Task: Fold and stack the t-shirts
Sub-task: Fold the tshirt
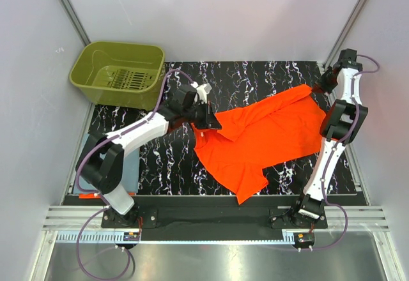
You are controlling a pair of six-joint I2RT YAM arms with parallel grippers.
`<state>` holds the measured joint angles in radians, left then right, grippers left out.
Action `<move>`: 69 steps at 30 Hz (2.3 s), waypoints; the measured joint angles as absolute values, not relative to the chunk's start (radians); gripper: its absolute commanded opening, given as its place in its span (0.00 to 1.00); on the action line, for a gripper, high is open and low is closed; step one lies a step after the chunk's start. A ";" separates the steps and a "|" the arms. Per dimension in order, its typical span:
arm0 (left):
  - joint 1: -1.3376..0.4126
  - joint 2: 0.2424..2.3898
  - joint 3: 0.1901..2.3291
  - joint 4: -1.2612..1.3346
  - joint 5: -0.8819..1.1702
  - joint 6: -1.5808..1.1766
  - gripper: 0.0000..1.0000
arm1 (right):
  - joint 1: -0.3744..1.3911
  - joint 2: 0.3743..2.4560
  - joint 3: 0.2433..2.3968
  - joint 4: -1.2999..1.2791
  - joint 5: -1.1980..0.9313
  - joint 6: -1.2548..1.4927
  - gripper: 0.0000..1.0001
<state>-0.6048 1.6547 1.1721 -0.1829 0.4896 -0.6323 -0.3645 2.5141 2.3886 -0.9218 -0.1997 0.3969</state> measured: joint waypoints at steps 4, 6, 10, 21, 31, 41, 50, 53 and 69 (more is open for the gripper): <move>-0.603 1.623 1.170 -0.195 0.489 -0.633 0.00 | -0.364 2.492 2.382 -0.944 -0.192 0.397 0.00; -0.601 1.616 1.169 -0.196 0.488 -0.633 0.00 | -0.364 2.477 2.373 -0.952 -0.190 0.396 0.00; -0.597 1.607 1.169 -0.198 0.486 -0.635 0.00 | -0.366 2.449 2.349 -0.966 -0.176 0.392 0.00; -0.595 1.573 1.109 -0.207 0.487 -0.672 0.00 | -0.375 2.440 2.328 -0.982 -0.174 0.365 0.00; -0.594 1.554 1.087 -0.208 0.486 -0.683 0.00 | -0.391 2.428 2.301 -0.987 -0.173 0.356 0.00; -0.595 1.562 1.078 -0.207 0.499 -0.686 0.00 | -0.393 2.423 2.289 -0.995 -0.145 0.347 0.00; -0.602 1.644 1.078 -0.191 0.548 -0.686 0.00 | -0.396 2.423 2.289 -1.001 -0.113 0.328 0.01; -0.604 1.669 1.078 -0.191 0.562 -0.686 0.00 | -0.396 2.423 2.289 -1.002 -0.113 0.328 0.02; -0.605 1.687 1.057 -0.196 0.581 -0.676 0.01 | -0.396 2.431 2.289 -1.019 -0.041 0.314 0.09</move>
